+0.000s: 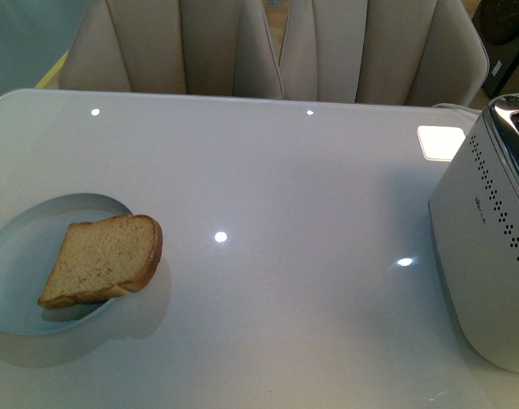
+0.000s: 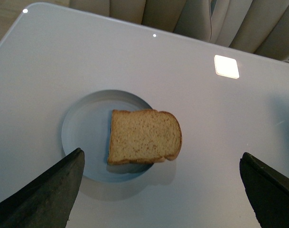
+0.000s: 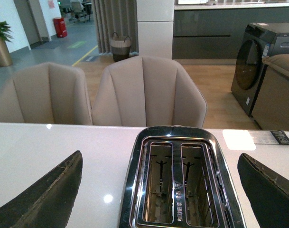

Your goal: Left arm holds plate, right arm toasts bread

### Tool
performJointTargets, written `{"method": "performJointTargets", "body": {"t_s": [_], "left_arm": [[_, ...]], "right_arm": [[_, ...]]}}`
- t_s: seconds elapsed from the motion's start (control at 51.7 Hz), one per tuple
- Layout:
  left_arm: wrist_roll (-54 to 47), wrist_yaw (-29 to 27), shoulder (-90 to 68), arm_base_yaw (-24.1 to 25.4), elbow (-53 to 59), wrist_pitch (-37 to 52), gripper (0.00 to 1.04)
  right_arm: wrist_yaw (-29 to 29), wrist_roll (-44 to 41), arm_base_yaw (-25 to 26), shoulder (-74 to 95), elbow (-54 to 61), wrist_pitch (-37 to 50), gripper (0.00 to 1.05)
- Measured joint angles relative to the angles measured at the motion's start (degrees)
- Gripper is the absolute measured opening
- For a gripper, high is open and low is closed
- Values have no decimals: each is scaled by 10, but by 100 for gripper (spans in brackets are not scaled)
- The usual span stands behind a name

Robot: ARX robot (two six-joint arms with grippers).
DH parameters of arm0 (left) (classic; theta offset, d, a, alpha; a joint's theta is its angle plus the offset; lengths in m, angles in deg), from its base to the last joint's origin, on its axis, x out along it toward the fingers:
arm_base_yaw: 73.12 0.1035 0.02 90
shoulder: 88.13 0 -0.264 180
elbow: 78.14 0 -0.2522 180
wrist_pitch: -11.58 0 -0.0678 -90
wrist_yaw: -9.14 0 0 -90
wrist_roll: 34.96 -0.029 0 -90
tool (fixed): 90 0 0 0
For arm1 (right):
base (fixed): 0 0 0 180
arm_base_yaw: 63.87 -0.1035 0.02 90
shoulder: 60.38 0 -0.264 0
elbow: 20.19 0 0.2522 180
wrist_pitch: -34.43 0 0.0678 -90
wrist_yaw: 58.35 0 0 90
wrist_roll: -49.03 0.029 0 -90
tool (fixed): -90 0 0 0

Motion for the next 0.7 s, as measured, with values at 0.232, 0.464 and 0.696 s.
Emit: {"method": "performJointTargets", "body": {"t_s": [0.232, 0.464, 0.696], "left_arm": [[-12, -8, -222, 4, -25, 227, 98], [-69, -12, -587, 54, -104, 462, 98], [-126, -14, -777, 100, -194, 493, 98]], "right_arm": [[0, 0, 0, 0, 0, 0, 96], [0, 0, 0, 0, 0, 0, 96], [0, 0, 0, 0, 0, 0, 96]]}}
